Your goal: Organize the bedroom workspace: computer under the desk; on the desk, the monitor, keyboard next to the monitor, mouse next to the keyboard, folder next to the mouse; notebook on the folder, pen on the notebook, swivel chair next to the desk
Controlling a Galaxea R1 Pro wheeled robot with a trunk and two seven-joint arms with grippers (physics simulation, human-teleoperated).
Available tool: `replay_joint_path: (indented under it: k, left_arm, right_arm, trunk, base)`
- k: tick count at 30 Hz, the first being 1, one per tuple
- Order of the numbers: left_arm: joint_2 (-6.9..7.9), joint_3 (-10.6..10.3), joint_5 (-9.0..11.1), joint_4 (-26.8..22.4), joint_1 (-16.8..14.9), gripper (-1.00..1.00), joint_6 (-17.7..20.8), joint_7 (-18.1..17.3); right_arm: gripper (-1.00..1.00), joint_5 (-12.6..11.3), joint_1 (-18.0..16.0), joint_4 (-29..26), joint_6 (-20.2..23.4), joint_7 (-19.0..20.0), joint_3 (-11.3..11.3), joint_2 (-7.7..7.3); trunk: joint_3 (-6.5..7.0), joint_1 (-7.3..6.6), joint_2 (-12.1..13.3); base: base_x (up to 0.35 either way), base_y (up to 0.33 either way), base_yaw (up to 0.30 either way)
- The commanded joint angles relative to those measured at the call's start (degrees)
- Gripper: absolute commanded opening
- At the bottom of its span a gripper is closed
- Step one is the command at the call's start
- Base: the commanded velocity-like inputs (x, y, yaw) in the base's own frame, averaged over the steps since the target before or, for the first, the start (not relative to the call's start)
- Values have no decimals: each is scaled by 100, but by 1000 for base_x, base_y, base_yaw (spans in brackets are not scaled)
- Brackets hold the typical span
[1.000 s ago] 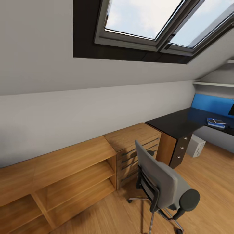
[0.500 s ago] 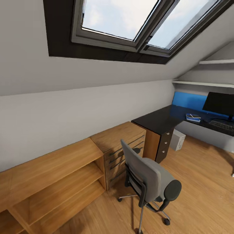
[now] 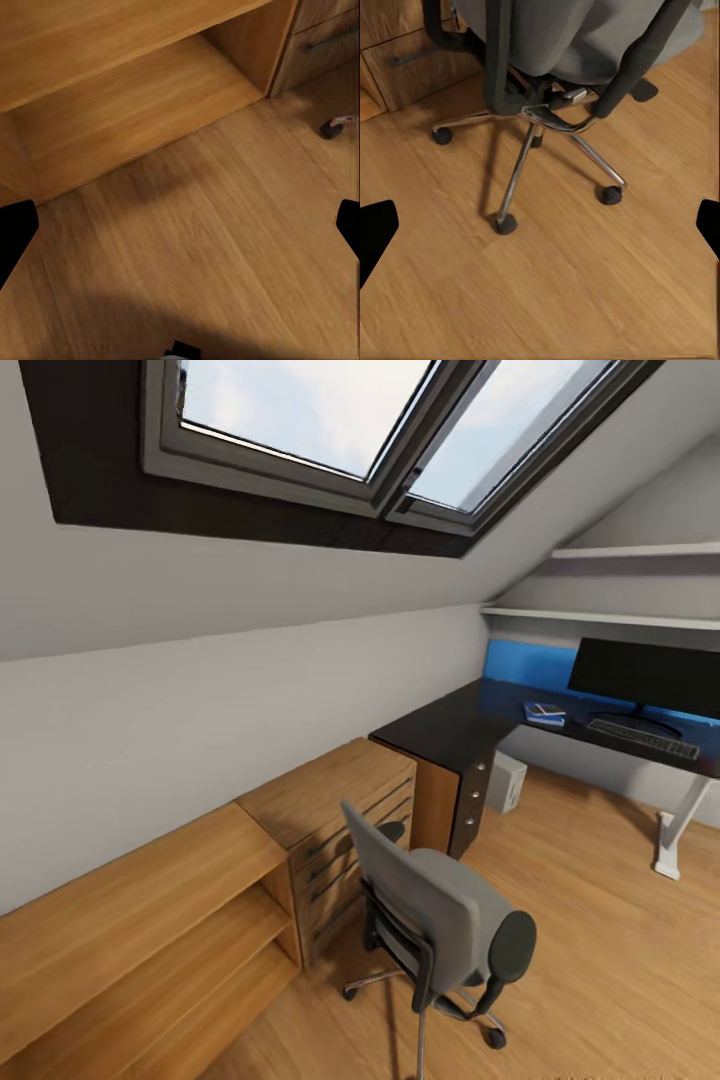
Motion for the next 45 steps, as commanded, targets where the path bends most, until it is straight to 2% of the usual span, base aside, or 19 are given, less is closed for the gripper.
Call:
replay_joint_path:
  k: [1, 15, 29, 45]
  left_arm:
    - [1, -48, -2, -3, -3, 100, -11, 59]
    - [1, -52, -2, -3, -3, 100, -9, 65]
    - [-14, -57, -2, -3, -3, 100, -9, 61]
    - [-17, -57, -2, -3, -3, 100, -9, 53]
  right_arm:
    - [100, -2, -7, 12, -14, -45, 49, 3]
    - [100, -9, -7, 12, -6, -57, 49, 13]
    - [100, -4, -7, 12, -13, -57, 46, 61]
    - [100, 4, -7, 12, -14, -57, 41, 91]
  trunk:
    - [-12, 4, -10]
    - [-73, 4, -10]
    - [-145, 4, -10]
    - [-169, 4, -10]
  base:
    - [51, 22, -297]
    - [8, 8, -258]
    - [0, 292, -240]
    - [0, 82, -272]
